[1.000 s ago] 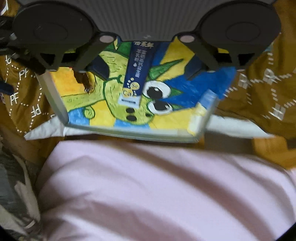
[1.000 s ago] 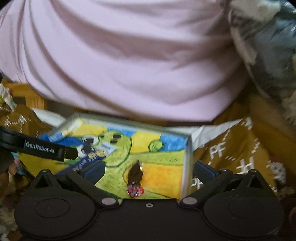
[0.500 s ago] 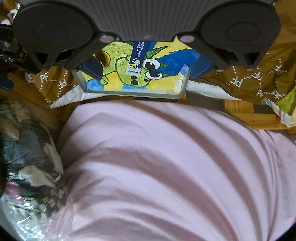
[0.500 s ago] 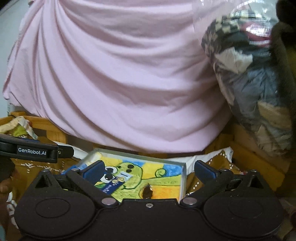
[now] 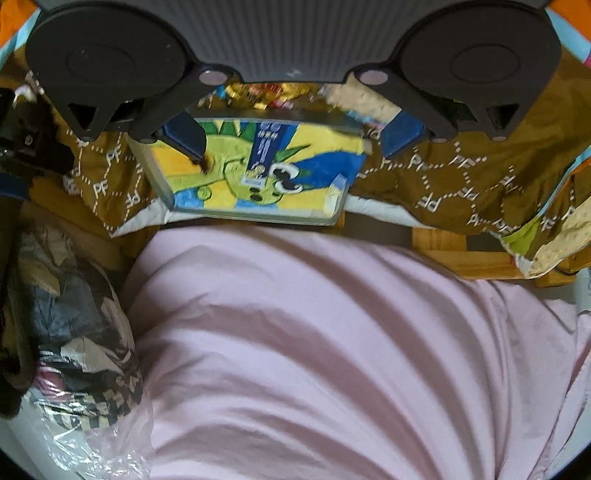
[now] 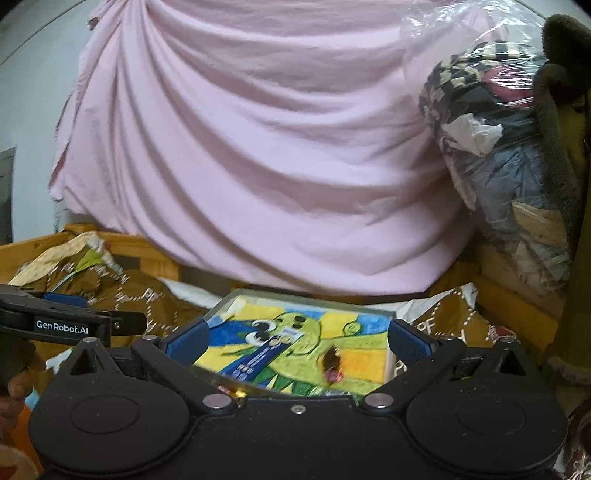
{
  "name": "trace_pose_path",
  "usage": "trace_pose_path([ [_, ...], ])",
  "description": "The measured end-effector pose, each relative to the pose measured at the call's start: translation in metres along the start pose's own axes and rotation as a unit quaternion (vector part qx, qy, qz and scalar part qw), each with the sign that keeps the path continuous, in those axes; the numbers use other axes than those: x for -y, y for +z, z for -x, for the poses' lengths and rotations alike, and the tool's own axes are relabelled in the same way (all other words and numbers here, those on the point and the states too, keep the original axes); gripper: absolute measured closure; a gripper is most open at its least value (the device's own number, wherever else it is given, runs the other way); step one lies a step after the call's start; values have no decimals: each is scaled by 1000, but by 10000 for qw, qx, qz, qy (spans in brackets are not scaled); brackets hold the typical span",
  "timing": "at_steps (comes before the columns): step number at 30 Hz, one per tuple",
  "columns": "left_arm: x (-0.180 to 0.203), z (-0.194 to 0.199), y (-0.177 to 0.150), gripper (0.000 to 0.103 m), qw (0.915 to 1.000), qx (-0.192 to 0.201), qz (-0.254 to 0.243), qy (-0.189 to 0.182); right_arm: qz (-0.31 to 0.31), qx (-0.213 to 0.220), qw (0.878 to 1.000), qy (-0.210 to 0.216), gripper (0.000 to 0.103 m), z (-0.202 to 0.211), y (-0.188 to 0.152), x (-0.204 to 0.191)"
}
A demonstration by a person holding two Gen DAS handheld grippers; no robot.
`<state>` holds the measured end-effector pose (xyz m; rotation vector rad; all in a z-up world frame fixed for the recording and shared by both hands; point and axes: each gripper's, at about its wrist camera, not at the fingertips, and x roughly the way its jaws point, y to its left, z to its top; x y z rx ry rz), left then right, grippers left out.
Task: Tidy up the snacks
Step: 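Open both tools to release the snacks and lift away from the tray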
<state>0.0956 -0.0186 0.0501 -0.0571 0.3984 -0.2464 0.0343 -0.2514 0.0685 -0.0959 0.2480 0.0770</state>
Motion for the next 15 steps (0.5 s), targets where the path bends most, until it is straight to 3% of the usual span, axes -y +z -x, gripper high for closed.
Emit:
trace_pose_path([
  [8, -9, 22, -34, 0, 9994, -281, -116, 150, 46, -192, 9996, 220, 1, 14, -23, -17],
  [15, -9, 39, -59, 0, 9980, -118, -477, 409, 72, -554, 9975, 432, 1, 13, -46, -28],
])
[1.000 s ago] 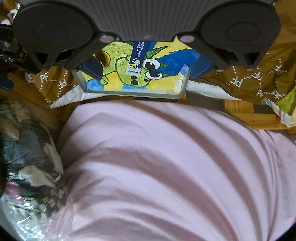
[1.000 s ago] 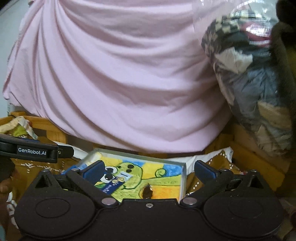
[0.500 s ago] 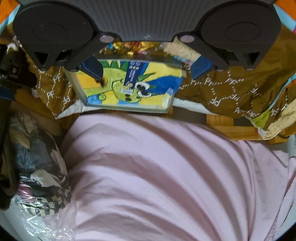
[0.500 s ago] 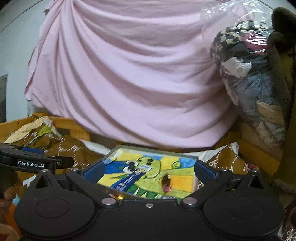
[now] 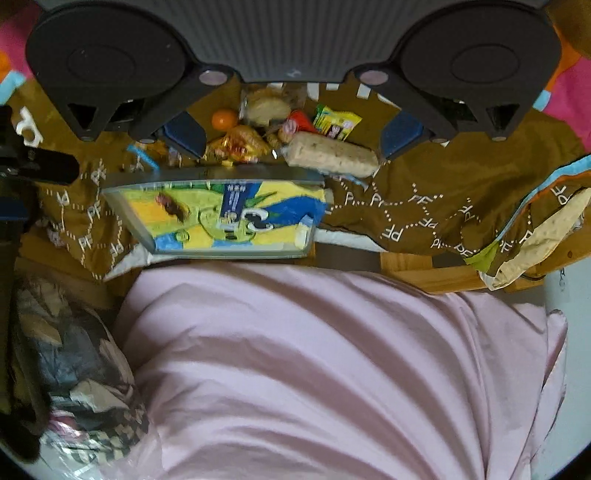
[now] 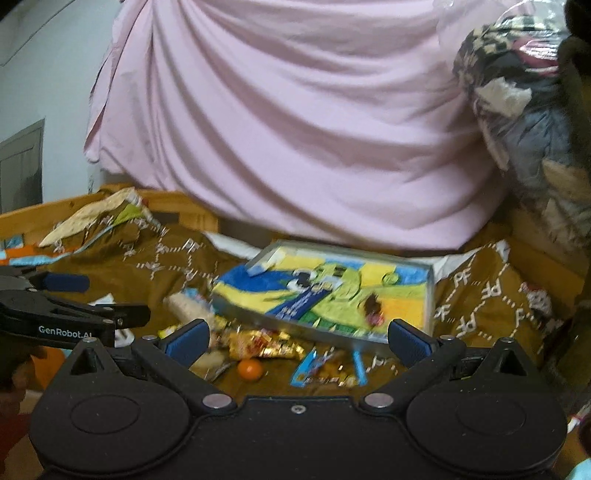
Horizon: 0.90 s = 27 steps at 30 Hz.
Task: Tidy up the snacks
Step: 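Open both tools to release the snacks and lift away from the tray, then grasp the round biscuit packet with the left tool while the right grasps the mandarin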
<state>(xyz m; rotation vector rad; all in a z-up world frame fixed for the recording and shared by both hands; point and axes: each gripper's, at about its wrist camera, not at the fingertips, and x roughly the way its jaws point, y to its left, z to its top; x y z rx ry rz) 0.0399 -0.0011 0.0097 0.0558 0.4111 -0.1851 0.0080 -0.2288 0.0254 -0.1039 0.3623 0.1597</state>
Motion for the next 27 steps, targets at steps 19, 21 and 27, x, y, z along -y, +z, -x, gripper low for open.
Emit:
trace_pose_path([
  [19, -10, -27, -46, 0, 9956, -887, -133, -287, -120, -1049, 9943, 134, 1, -43, -49, -11],
  [21, -11, -30, -47, 0, 9952, -931, -124, -290, -149, -1120, 9935, 141, 1, -47, -50, -10],
  [27, -13, -35, -48, 0, 9946, -983, -131, -295, -145, -1179, 9927, 210, 1, -58, -52, -11],
])
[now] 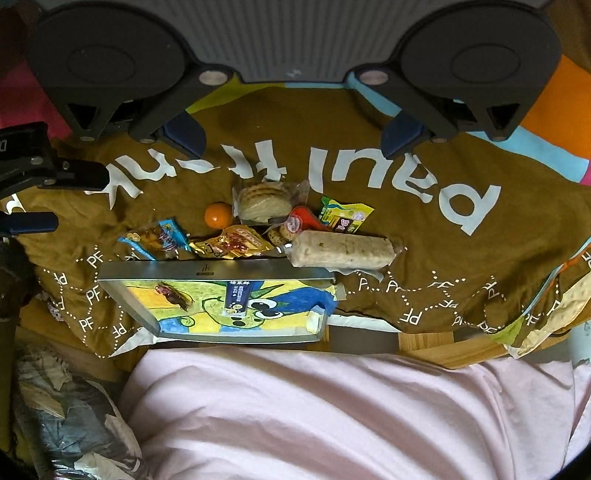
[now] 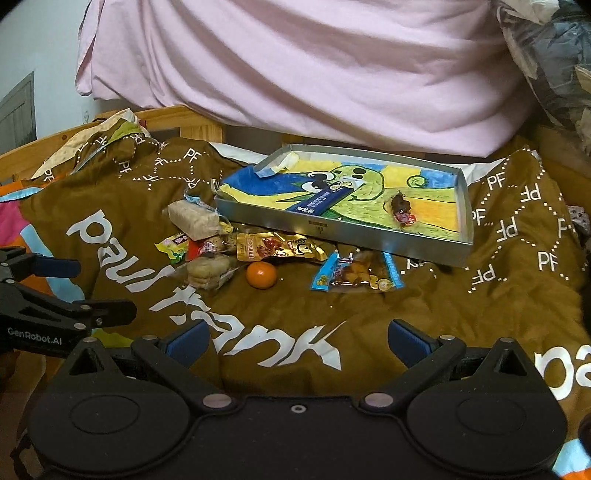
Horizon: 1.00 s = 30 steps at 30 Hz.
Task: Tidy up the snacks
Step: 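Grasp the round biscuit packet with the left tool while the right grasps the mandarin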
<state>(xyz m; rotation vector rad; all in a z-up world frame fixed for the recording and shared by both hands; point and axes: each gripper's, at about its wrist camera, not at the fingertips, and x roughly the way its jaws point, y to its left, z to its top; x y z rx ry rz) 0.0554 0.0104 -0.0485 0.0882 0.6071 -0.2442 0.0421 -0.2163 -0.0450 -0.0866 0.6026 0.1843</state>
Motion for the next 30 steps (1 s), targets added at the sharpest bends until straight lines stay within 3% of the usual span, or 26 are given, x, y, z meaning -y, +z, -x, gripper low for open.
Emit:
trace_pose_path([
  [17, -6, -36, 24, 0, 9998, 125, -82, -120, 403, 22, 9992, 76, 1, -32, 17, 2],
  [30, -17, -69, 35, 0, 9993, -55, 23, -372, 86, -78, 9999, -116, 1, -64, 34, 13],
])
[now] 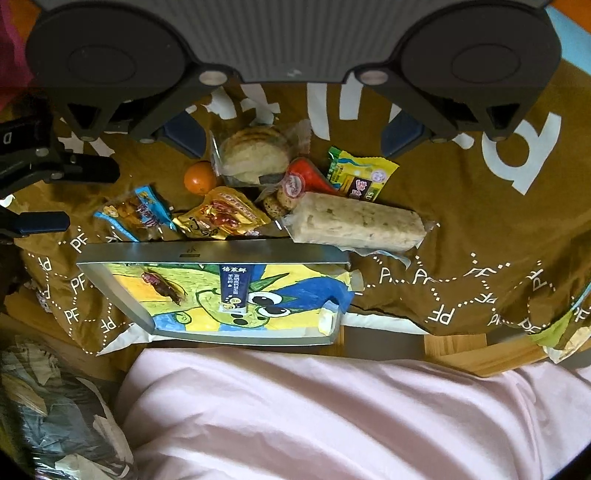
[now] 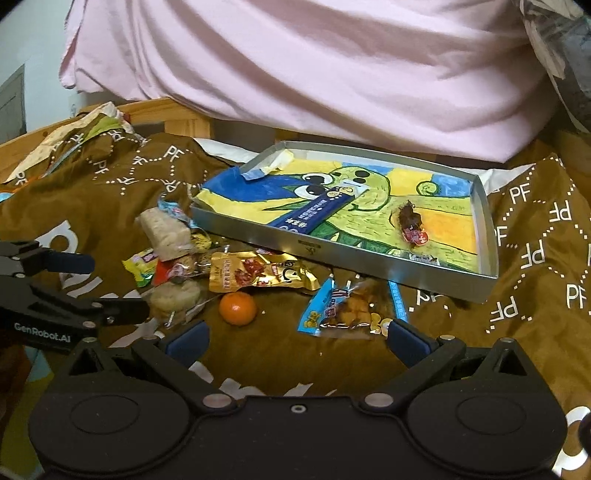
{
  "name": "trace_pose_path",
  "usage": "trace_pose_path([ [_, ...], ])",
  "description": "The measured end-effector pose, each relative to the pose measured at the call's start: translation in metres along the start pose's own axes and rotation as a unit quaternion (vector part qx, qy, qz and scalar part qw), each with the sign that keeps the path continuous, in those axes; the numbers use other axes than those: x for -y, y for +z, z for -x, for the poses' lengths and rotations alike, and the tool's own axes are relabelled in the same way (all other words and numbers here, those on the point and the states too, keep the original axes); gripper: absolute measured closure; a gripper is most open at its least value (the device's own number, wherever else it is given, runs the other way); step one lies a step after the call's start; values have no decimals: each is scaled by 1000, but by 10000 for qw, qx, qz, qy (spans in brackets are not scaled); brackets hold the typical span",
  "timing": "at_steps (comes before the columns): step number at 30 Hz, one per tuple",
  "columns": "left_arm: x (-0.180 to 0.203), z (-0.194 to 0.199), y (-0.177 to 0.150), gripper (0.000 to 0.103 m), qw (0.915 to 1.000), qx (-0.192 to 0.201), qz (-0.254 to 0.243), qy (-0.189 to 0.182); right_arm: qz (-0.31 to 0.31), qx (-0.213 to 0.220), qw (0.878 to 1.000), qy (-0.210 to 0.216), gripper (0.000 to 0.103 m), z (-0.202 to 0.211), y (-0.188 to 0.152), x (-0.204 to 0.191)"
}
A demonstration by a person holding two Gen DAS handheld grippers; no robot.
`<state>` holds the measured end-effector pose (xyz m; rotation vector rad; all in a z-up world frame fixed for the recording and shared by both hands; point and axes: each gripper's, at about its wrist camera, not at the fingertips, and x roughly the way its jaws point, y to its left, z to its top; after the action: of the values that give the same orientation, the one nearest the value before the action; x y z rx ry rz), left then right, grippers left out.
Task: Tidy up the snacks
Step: 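Grasp the round biscuit packet with the left tool while the right grasps the mandarin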
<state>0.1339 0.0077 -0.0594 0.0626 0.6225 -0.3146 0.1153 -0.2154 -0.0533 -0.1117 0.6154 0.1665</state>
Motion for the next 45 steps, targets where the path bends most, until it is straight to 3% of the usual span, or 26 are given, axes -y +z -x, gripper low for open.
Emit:
trace_pose_path([
  [5, -3, -4, 4, 0, 9999, 86, -107, -98, 46, 24, 9999, 97, 2, -12, 2, 0],
  [9, -4, -6, 3, 1, 9987, 77, -336, -385, 428, -5, 9985, 338, 13, -20, 2, 3],
  [13, -3, -8, 3, 10, 9962, 92, -561, -665, 833, -95, 9940, 707, 23, -31, 6, 1],
  [17, -6, -15, 5, 25, 9945, -105, -462, -939, 1212, -263, 9879, 933, 31, -45, 11, -6],
  [19, -8, -16, 6, 27, 9933, -184, -378, -1074, 1341, -366, 9850, 1022, 36, -52, 11, -10],
  [24, -9, -28, 6, 28, 9917, -605, -246, -1110, 1604, -549, 9789, 1142, 39, -68, 10, -17],
  [29, -17, -38, 5, 20, 9894, -666, 113, -1287, 1673, -607, 9766, 1207, 43, -82, 14, -22],
  [32, -17, -45, 8, 19, 9880, -672, 197, -1373, 1654, -582, 9768, 1225, 50, -86, 17, -23],
  [36, -17, -49, 10, 19, 9865, -689, 259, -1463, 1659, -587, 9763, 1257, 69, -86, 16, -24],
  [45, -15, -48, 12, 15, 9853, -722, 314, -1518, 1157, -453, 9865, 1067, 69, -50, 5, -5],
])
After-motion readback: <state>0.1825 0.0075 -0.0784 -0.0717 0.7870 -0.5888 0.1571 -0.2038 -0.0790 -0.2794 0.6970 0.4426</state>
